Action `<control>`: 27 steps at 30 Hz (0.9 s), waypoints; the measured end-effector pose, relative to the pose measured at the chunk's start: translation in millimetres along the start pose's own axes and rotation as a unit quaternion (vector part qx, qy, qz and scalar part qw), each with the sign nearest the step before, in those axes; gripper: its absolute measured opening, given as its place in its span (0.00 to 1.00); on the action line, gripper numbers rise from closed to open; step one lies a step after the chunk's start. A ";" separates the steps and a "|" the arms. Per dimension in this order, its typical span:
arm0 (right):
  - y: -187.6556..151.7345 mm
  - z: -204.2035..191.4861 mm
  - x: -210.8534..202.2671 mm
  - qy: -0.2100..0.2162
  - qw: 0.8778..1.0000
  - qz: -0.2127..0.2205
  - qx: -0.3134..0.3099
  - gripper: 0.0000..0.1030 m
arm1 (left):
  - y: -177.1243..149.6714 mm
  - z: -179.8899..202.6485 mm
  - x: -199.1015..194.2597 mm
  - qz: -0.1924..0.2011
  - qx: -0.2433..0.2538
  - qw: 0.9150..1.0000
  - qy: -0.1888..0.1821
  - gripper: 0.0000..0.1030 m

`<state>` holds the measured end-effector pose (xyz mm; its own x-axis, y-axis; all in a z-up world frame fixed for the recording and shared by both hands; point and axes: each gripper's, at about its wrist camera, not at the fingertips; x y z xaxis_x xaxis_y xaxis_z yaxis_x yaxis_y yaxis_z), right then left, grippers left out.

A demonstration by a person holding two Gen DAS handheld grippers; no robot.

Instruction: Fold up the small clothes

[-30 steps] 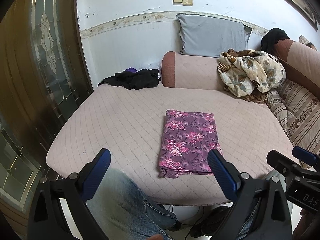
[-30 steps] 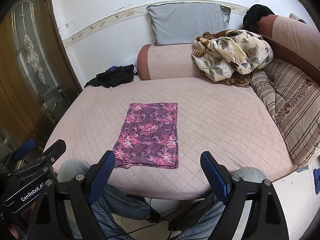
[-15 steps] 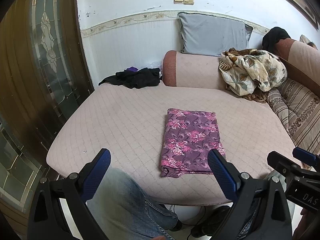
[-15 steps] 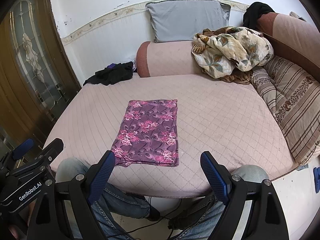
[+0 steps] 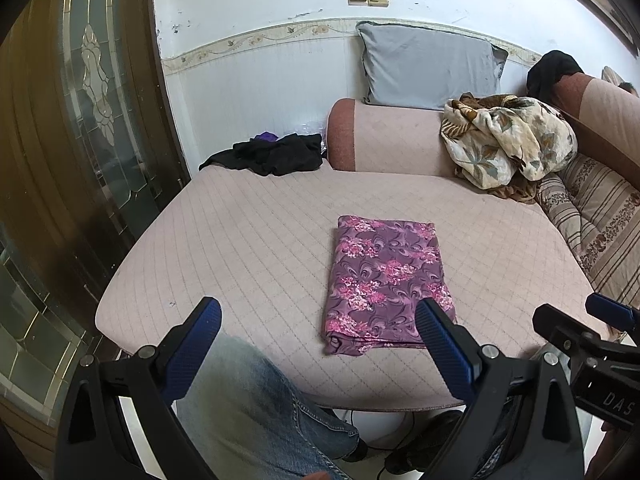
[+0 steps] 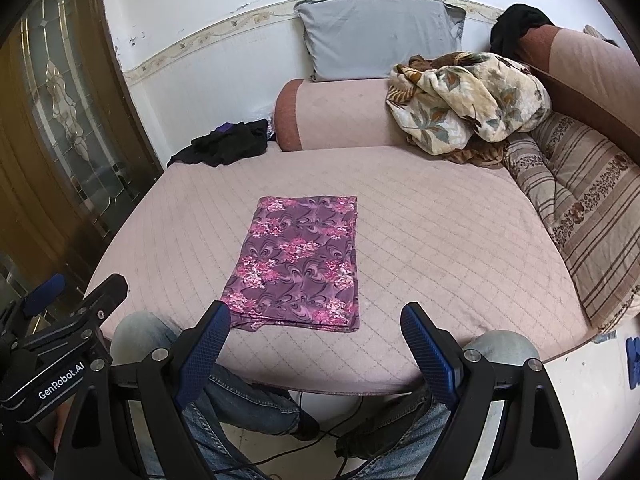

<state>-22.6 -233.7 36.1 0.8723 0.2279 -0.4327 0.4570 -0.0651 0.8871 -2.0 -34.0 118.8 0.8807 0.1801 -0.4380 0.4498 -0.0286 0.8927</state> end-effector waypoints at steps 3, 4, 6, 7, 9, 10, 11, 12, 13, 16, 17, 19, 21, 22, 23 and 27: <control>4.0 -0.5 0.5 -0.001 1.000 0.005 -0.004 0.88 | 0.0 0.4 -1.4 0.005 -0.004 1.000 0.001 0.94; 4.9 0.2 0.4 -0.002 1.000 0.007 -0.004 0.88 | -0.5 0.5 -0.8 0.005 -0.004 1.000 0.001 0.94; 4.0 0.7 -0.7 -0.002 1.000 0.009 0.001 0.88 | -0.7 0.5 -0.4 0.003 -0.004 1.000 -0.001 0.94; 3.4 1.3 0.1 -0.003 1.000 0.008 0.003 0.88 | -1.4 1.4 -0.1 0.001 -0.003 1.000 -0.001 0.94; 1.9 2.3 3.0 0.000 1.000 0.000 0.008 0.88 | -1.5 3.1 0.1 -0.002 -0.002 1.000 -0.002 0.94; 1.7 2.9 3.6 0.003 1.000 -0.003 0.010 0.88 | -1.0 3.5 -0.4 -0.002 -0.003 1.000 -0.002 0.94; 1.6 2.8 3.0 0.003 1.000 -0.002 0.010 0.88 | -0.4 3.7 -1.4 -0.001 -0.004 1.000 -0.001 0.94; 1.7 2.2 1.6 0.002 1.000 0.000 0.009 0.88 | 0.2 3.9 -2.4 0.000 -0.004 1.000 -0.002 0.94; 2.0 2.5 -0.4 0.001 1.000 0.004 0.009 0.88 | 0.0 4.1 -3.5 -0.001 -0.005 1.000 -0.004 0.94; 1.8 4.5 -2.5 0.002 1.000 0.007 0.014 0.88 | -2.2 3.1 -4.8 -0.004 -0.008 1.000 -0.004 0.94; 1.3 4.8 -2.4 0.002 1.000 0.007 0.015 0.88 | -3.1 3.3 -5.5 -0.004 -0.008 1.000 -0.002 0.94; 1.0 5.5 -1.4 0.002 1.000 0.005 0.014 0.88 | -4.6 2.2 -4.0 -0.008 -0.011 1.000 -0.001 0.94; 1.1 6.0 -0.3 0.001 1.000 0.004 0.013 0.88 | -5.1 1.8 -2.6 -0.011 -0.012 1.000 0.000 0.94; 1.0 5.8 -0.4 0.001 1.000 0.003 0.013 0.88 | -5.5 1.8 -2.2 -0.012 -0.012 1.000 0.001 0.94; 1.0 5.9 -0.2 0.001 1.000 0.003 0.013 0.88 | -5.7 1.5 -1.7 -0.012 -0.013 1.000 0.000 0.94; 1.4 7.4 2.7 0.000 1.000 0.003 0.015 0.88 | -5.7 0.2 0.1 -0.012 -0.014 1.000 0.002 0.94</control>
<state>-18.3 -240.4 35.0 0.8751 0.2272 -0.4273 0.4567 -0.0953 0.8845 -4.4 -34.0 113.6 0.8689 0.1847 -0.4593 0.4666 0.0044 0.8844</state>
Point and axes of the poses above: each gripper's, at about its wrist camera, not at the fingertips, and x roughly the way its jaws point, z to its right, y to its top, and after that the axes turned 13 degrees about z, right-handed
